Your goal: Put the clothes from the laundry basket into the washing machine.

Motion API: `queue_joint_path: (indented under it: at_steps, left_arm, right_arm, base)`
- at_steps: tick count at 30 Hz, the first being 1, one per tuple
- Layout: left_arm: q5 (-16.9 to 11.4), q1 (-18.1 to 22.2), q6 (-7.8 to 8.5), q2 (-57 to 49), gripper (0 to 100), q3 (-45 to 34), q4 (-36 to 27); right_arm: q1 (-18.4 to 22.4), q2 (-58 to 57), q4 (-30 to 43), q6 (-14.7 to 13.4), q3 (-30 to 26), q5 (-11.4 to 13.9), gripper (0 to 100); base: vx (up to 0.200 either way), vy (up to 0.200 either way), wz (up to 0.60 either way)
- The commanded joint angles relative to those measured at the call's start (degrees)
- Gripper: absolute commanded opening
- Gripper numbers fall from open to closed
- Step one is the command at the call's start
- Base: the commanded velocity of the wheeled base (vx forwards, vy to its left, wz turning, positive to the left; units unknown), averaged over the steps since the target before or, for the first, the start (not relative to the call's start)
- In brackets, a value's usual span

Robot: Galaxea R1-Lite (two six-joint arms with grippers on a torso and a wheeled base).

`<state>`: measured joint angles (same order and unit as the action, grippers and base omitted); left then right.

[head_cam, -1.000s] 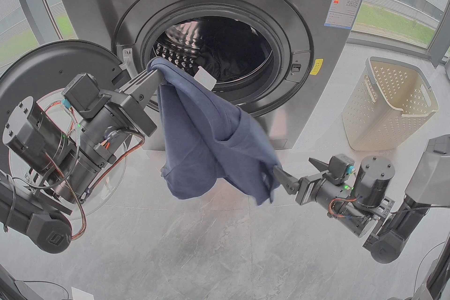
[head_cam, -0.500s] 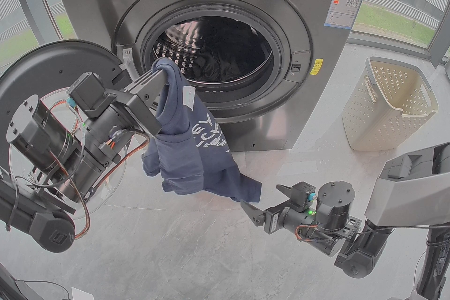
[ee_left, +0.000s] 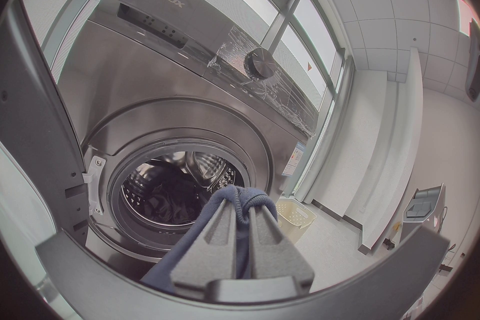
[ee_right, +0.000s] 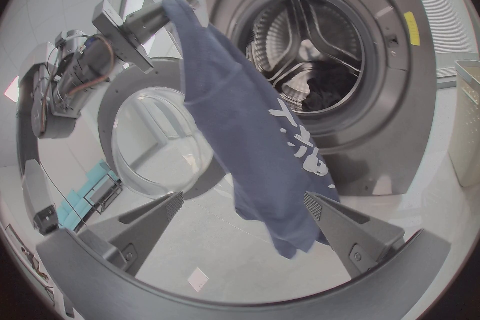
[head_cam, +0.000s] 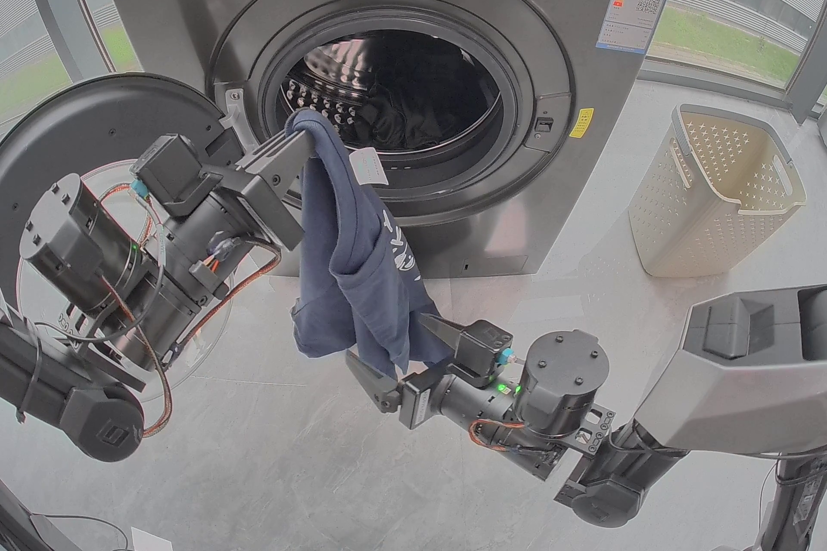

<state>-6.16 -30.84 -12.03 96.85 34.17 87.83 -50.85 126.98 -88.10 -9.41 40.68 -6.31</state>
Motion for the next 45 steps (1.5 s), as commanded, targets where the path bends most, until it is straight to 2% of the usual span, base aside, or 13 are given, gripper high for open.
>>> queue_joint_path:
  at_steps: [1,3,4,7,9,12,17,23,38,45]
  left_arm:
    - [0.0,0.0,-0.01,0.4,0,0.1,0.1]
    - [0.0,0.0,-0.01,0.4,0,0.1,0.1]
    - [0.0,0.0,-0.01,0.4,0,0.1,0.1]
    - [0.0,-0.1,-0.01,0.4,0,0.1,0.1]
    - [0.0,-0.4,-0.01,0.4,0,0.1,0.1]
    - [0.0,-0.7,-0.01,0.4,0,0.1,0.1]
    - [0.4,-0.7,0.08,0.4,0,0.1,0.1]
    - [0.5,-0.7,0.08,0.4,0,0.1,0.2]
    - [0.8,-0.4,0.08,0.4,0,0.3,0.1]
    - [0.8,-0.5,0.08,0.3,0,0.3,0.1]
  right_arm:
    - [-1.6,0.6,0.6,0.2,4.1,0.3,100]
    - [-1.6,0.6,0.6,0.2,4.1,0.3,100]
    - [-0.9,2.0,0.7,1.6,6.6,0.3,100]
    - [-0.3,3.5,0.8,2.6,9.4,0.3,100]
    - [1.5,5.2,2.1,3.4,13.0,0.2,100]
    - [2.9,6.2,4.6,3.7,17.5,-0.5,100]
    - [4.6,7.5,5.9,3.7,21.7,-1.8,100]
    - [6.1,6.4,5.8,3.7,20.7,-2.3,100]
    - [10.1,-5.4,5.0,3.8,6.9,-2.1,100]
    - [13.0,-5.2,5.3,3.8,6.6,-2.1,100]
  base:
    - [0.0,0.0,0.0]
    - [0.0,0.0,0.0]
    - [0.0,0.0,0.0]
    - [0.0,0.0,0.0]
    - [0.0,0.0,0.0]
    - [0.0,0.0,0.0]
    - [0.0,0.0,0.0]
    - [0.0,0.0,0.0]
    - [0.0,0.0,0.0]
    - [0.0,0.0,0.0]
